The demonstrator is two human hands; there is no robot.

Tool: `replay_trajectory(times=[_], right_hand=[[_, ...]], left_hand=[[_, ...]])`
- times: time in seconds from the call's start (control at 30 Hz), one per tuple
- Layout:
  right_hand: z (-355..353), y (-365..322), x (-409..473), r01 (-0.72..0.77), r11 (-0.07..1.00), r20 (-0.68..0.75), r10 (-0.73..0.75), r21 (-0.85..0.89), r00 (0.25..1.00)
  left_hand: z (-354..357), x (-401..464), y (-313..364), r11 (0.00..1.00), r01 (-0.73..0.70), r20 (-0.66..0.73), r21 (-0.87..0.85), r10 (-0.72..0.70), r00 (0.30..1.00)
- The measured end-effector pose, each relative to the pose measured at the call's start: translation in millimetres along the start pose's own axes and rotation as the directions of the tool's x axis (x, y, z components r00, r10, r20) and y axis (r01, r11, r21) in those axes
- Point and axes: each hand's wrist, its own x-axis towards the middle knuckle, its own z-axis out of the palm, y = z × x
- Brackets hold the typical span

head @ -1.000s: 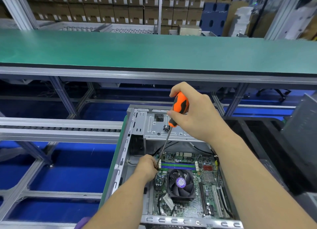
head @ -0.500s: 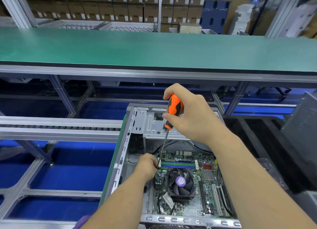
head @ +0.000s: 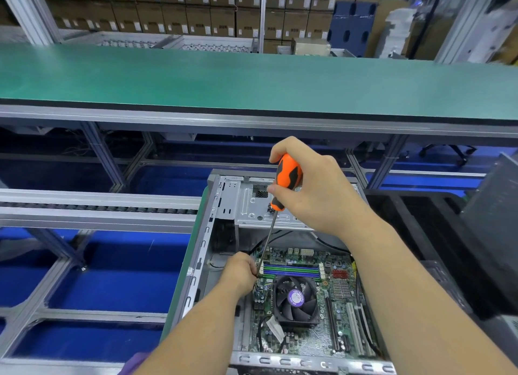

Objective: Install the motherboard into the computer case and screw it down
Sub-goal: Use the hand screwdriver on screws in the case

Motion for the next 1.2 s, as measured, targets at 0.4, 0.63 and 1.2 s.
replay_trajectory(times=[0.4,0.63,1.2], right_hand=[[-3.6,6.4,-3.2,-0.024,0.999,-0.062,0.026,0.033,0.998],[-1.1,17.5,-6.6,-0.136,0.989,-0.187,0.146,0.066,0.972],[-124.3,82.5,-22.2,-0.186,0.906,-0.69,0.413,0.381,0.594]], left_hand=[[-0.2,-2.6,1.2,0.999,-0.022,-0.02,0.042,0.023,1.0],[0.0,-4.0,-0.1,1.0,-0.007,0.015,-0.007,0.007,1.0],[-77.0,-83.3,176.3,0.936,-0.333,-0.044,0.115,0.34,0.939]])
